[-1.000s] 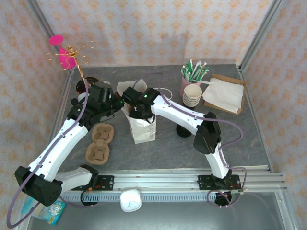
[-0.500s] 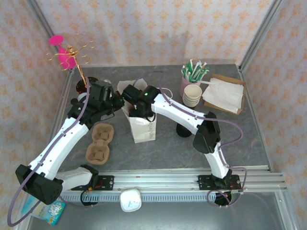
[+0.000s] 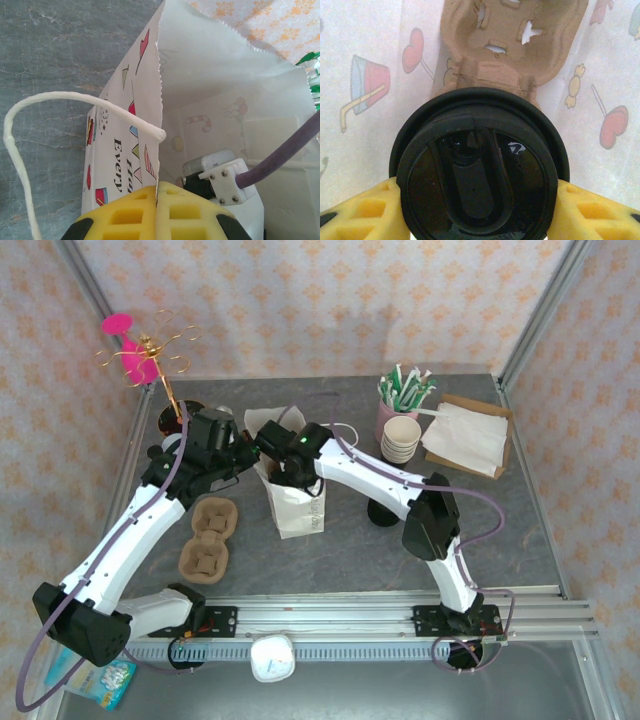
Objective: Pack the takeout coffee
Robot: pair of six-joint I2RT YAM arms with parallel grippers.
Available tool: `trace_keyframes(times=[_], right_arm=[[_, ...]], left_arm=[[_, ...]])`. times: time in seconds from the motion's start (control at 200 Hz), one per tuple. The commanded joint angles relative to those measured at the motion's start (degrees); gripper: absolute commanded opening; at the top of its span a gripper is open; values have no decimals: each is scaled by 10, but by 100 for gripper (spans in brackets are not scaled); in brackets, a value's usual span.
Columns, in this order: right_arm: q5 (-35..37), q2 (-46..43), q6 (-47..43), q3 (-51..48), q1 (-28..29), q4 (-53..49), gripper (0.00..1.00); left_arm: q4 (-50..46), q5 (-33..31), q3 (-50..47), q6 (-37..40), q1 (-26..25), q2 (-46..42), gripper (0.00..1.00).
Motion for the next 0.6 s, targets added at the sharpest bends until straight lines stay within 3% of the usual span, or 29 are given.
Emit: trace_keyframes(times=[0.0,0.22,0.596], right_arm=[[-2,9,-7,-17,13,-10,51],[20,0,-4,-29,13,-1,56],[31,-3,-4,-14,13,1,62]], left_arm=[[4,-2,8,11,-2,6,6],[-1,-4,18,16,-2,4,20],[-14,-17,26,20,-2,2,30]])
